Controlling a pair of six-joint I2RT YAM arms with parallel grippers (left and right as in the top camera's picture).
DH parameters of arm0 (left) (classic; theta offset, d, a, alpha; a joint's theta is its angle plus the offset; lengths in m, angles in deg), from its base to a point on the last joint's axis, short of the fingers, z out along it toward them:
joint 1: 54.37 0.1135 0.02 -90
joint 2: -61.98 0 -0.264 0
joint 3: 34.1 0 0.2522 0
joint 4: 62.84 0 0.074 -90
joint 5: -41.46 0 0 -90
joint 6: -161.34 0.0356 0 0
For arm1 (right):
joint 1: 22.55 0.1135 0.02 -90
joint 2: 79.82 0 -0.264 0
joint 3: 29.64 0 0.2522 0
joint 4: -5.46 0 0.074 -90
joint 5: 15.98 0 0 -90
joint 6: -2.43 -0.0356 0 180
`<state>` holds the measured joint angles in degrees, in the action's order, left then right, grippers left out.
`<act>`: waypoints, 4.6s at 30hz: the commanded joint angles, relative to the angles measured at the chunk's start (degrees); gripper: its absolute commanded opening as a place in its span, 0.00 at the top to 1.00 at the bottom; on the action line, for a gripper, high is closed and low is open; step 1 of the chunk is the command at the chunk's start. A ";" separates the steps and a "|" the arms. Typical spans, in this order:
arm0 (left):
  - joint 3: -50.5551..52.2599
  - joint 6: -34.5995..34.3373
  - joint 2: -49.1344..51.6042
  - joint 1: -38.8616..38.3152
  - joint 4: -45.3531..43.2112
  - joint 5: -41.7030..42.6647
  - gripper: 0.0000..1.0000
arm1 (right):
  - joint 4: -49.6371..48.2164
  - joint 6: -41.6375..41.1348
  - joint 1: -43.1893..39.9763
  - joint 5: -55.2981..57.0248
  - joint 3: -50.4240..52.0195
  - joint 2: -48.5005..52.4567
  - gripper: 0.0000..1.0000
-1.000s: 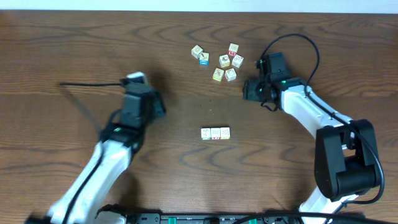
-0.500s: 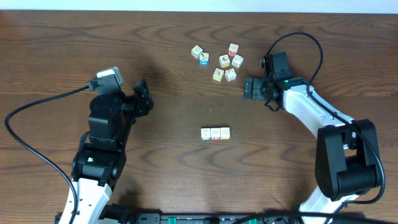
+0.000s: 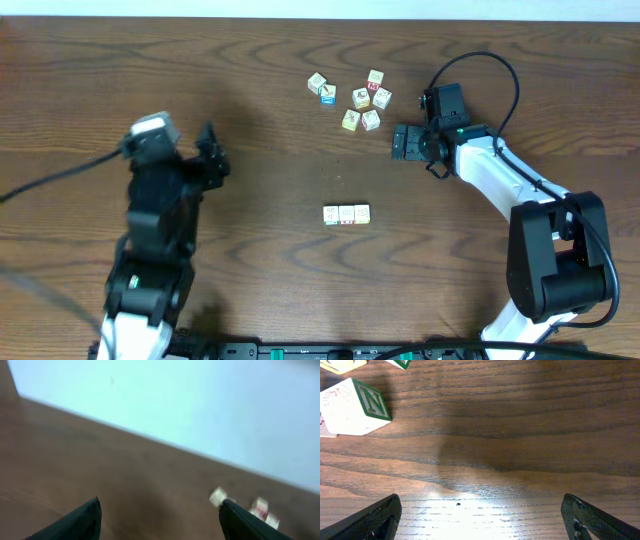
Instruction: Lift 3 blocks
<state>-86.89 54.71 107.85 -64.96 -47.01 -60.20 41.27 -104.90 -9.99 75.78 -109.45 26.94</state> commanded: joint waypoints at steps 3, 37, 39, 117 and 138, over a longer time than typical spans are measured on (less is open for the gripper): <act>13.88 1.60 -17.16 0.85 -9.53 -4.96 0.24 | 0.04 0.68 -0.09 0.79 -0.76 -1.44 0.01; 38.77 -4.90 -45.42 6.03 0.50 -8.37 0.23 | 0.04 0.68 -0.09 0.79 -0.74 -1.44 0.01; 38.77 -4.90 -45.22 6.03 0.50 -8.37 0.23 | 0.04 0.68 -0.09 0.79 -0.76 -1.44 0.01; 38.77 -4.90 -45.16 6.03 0.50 -8.37 0.23 | -17.94 11.19 -12.90 0.74 65.75 -106.49 0.01; 38.77 -4.90 -45.16 6.03 0.50 -8.37 0.23 | -17.94 11.19 -12.90 0.74 65.72 -106.44 0.01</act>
<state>-49.12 49.10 62.69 -59.27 -48.74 -68.18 23.06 -94.49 -22.23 76.98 -43.83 -79.14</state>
